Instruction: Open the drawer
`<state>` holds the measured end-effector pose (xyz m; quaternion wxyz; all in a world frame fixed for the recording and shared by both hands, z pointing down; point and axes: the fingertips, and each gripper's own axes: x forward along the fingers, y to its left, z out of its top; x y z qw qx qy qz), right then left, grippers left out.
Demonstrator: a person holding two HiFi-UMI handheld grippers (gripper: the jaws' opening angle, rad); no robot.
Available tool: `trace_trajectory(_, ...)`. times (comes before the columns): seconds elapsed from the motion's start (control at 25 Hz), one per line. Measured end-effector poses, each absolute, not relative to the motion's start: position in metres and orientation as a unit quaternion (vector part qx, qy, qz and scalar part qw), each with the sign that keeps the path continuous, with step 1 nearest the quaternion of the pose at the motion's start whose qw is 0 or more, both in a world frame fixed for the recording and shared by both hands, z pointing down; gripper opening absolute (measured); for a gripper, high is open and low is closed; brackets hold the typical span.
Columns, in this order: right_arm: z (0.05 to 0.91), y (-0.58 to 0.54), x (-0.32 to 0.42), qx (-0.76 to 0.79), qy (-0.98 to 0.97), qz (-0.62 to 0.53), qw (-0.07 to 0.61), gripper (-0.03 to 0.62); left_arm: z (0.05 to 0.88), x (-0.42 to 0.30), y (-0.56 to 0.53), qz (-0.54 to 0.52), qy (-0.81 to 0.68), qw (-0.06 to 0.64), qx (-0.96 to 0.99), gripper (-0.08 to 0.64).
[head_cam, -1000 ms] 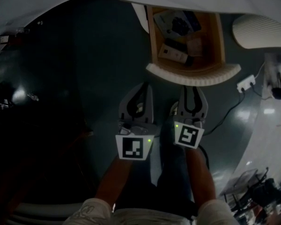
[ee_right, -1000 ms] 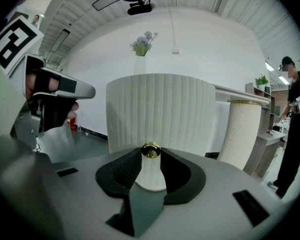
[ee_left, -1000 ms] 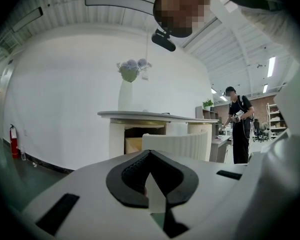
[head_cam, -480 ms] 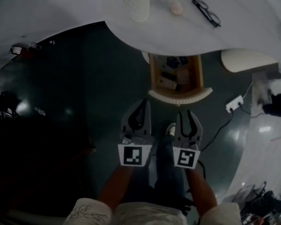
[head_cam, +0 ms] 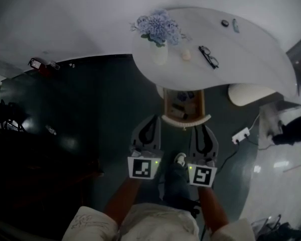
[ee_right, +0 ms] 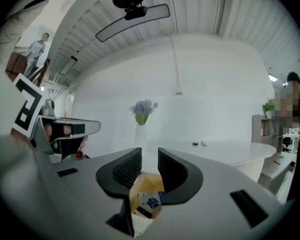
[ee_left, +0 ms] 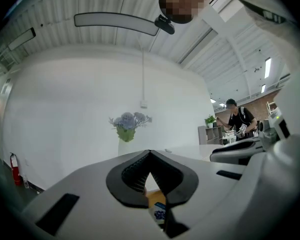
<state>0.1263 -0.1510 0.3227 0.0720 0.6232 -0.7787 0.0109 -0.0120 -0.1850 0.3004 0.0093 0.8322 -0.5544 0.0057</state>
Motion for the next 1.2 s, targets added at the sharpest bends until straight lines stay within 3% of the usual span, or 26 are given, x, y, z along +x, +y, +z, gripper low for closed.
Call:
trace_trajectory(0.56, 0.197, -0.143, 0.126, 0.605, -0.794, -0.041, 0.040, 0.101, 0.206, -0.040, -0.164, 0.002, -0.577, -0.016, 0.817, -0.005)
trace_trajectory(0.76, 0.171, -0.141, 0.121, 0.598, -0.799, -0.060, 0.014, 0.006, 0.187, -0.040, -0.166, -0.016, -0.576, -0.032, 0.817, -0.004)
trace_trajectory(1.2, 0.159, -0.157, 0.127, 0.609, -0.790, -0.073, 0.009, 0.005, 0.166, -0.028, -0.173, -0.034, -0.551, -0.034, 0.833, -0.004)
